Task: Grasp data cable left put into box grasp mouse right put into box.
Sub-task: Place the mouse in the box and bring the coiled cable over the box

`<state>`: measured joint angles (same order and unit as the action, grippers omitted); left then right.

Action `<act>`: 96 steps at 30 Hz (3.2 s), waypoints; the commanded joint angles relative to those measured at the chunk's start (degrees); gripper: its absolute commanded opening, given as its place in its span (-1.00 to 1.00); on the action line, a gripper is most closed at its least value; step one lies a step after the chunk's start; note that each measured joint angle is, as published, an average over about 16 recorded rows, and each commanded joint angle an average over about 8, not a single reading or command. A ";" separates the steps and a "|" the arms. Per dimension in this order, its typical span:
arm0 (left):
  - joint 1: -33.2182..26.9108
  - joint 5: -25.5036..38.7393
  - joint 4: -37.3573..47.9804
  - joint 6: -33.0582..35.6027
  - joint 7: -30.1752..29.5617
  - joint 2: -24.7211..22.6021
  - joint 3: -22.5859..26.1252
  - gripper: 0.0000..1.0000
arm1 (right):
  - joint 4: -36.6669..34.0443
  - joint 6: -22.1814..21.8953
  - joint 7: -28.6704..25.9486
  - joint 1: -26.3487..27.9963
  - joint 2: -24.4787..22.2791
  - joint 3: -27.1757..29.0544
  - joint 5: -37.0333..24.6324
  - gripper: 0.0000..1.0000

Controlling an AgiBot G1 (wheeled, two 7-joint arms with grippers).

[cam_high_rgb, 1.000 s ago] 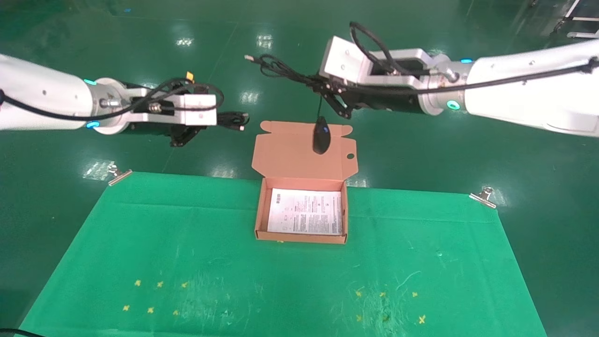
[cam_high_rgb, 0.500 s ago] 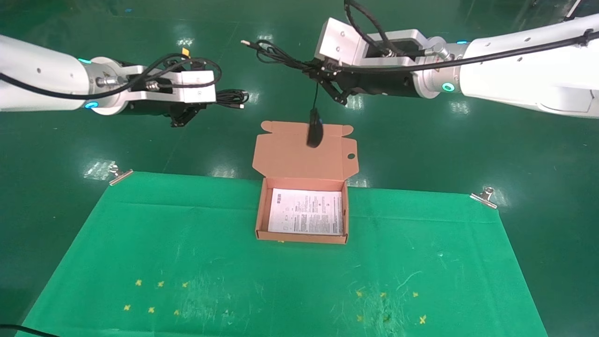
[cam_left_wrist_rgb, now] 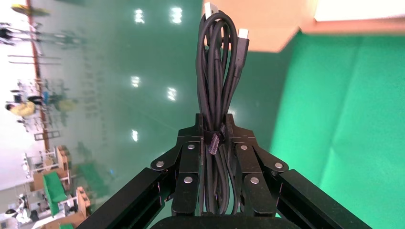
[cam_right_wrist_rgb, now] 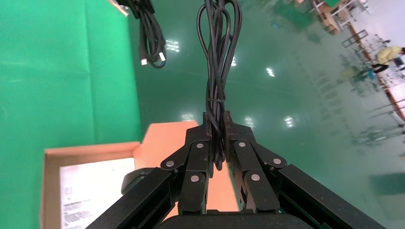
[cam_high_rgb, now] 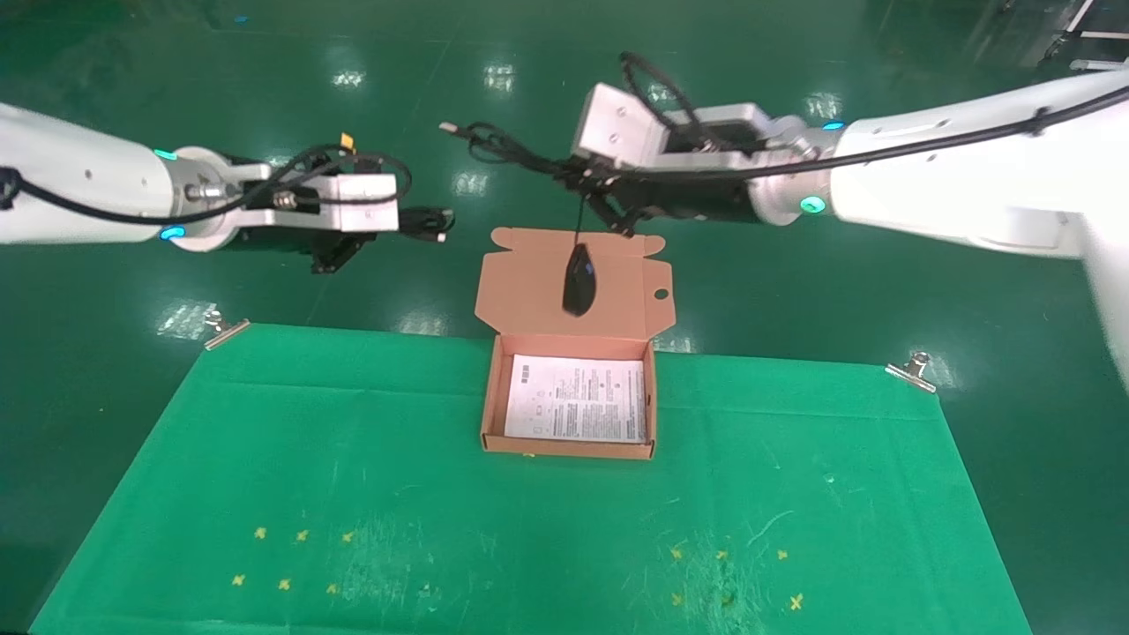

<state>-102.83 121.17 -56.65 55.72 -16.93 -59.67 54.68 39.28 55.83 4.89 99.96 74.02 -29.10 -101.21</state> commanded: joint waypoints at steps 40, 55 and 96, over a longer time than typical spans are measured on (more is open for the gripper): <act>5.72 8.38 -15.11 10.96 -16.32 6.29 3.02 -1.00 | -7.85 -12.50 -9.92 -7.34 4.16 -23.04 12.64 -1.00; 5.84 8.31 -15.29 10.93 -16.36 6.24 3.02 -1.00 | -12.05 -15.08 -10.14 -6.83 3.73 -30.33 15.11 1.00; 11.64 -9.42 18.00 -18.06 11.73 -18.80 7.05 -1.00 | 4.72 -14.83 -19.97 -4.91 -19.51 -30.30 13.05 1.00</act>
<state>-91.34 111.87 -38.92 37.88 -5.76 -78.37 62.01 43.91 40.96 -15.12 95.10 54.73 -59.39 -88.16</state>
